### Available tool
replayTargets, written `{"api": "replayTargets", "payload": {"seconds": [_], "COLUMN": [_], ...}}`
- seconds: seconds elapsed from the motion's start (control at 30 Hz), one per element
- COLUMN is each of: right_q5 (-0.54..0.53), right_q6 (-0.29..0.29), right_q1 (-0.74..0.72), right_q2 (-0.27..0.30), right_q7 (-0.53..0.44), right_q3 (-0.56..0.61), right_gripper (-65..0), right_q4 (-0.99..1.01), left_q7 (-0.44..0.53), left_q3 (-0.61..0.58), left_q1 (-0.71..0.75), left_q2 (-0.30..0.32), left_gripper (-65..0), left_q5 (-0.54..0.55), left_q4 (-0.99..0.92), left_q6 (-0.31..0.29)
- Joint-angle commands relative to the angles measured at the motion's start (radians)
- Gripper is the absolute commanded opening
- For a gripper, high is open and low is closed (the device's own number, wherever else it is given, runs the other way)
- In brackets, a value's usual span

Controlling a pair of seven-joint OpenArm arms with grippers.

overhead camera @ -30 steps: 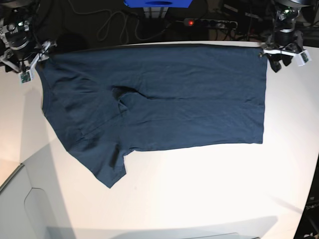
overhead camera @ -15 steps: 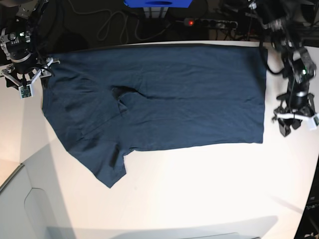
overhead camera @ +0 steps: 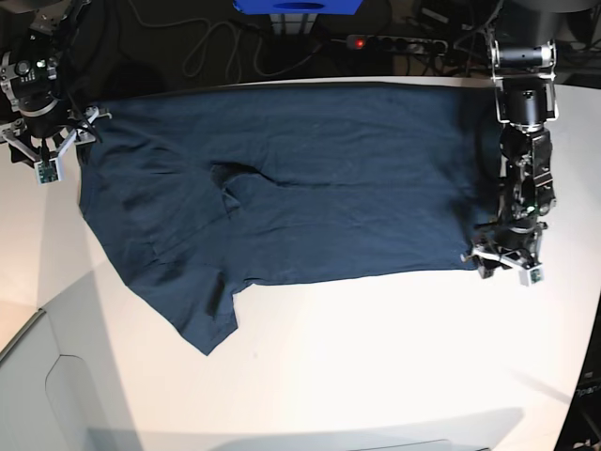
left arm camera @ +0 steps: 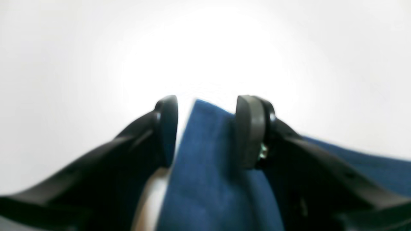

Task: Fold the T-shirt properly
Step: 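Release the shirt and move the left gripper along the shirt side toward the hem, then move the right gripper to the hem corner and grasp both hem corners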

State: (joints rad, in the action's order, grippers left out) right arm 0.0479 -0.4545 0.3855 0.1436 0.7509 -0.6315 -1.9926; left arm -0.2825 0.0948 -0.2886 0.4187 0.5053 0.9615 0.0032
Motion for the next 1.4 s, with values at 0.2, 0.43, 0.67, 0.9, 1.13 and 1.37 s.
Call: {"api": "replayTargets", "payload": {"seconds": [0.2,0.43,0.67,0.9,1.13,1.37], "right_q5": [-0.001,-0.001,-0.001,-0.001,-0.001,-0.001], "right_q6": [0.000,0.000,0.000,0.000,0.000,0.000], "right_q1": [-0.026,-0.061,-0.072,-0.092,-0.099,-0.113], "right_q2": [0.020,0.060,0.084,0.087,0.087,0.086], "right_q7": [-0.018,-0.018,-0.018,-0.018,-0.018,-0.018], "right_q3": [-0.008,0.011,0.017,0.017,0.017,0.019], "right_gripper": [-25.9,-25.8,-25.8,-25.8,-25.8,-25.8], "right_q4": [-0.018,-0.018,-0.018,-0.014,-0.014,-0.014], "left_q7": [0.047,0.047,0.047,0.045,0.045,0.045], "left_q3": [0.010,0.004,0.003,0.001,0.001,0.001], "left_q1": [0.013,0.009,0.005,-0.073,-0.077,-0.080], "left_q2": [0.018,0.015,0.013,0.013,0.013,0.003], "left_gripper": [-37.0,-37.0,-37.0,-37.1,-38.0,-53.4], "left_q5": [0.002,0.002,0.000,0.000,0.000,0.002], "left_q4": [0.001,0.000,-0.014,-0.164,-0.167,-0.167], "left_q6": [0.005,0.005,0.005,-0.001,-0.002,-0.002]}}
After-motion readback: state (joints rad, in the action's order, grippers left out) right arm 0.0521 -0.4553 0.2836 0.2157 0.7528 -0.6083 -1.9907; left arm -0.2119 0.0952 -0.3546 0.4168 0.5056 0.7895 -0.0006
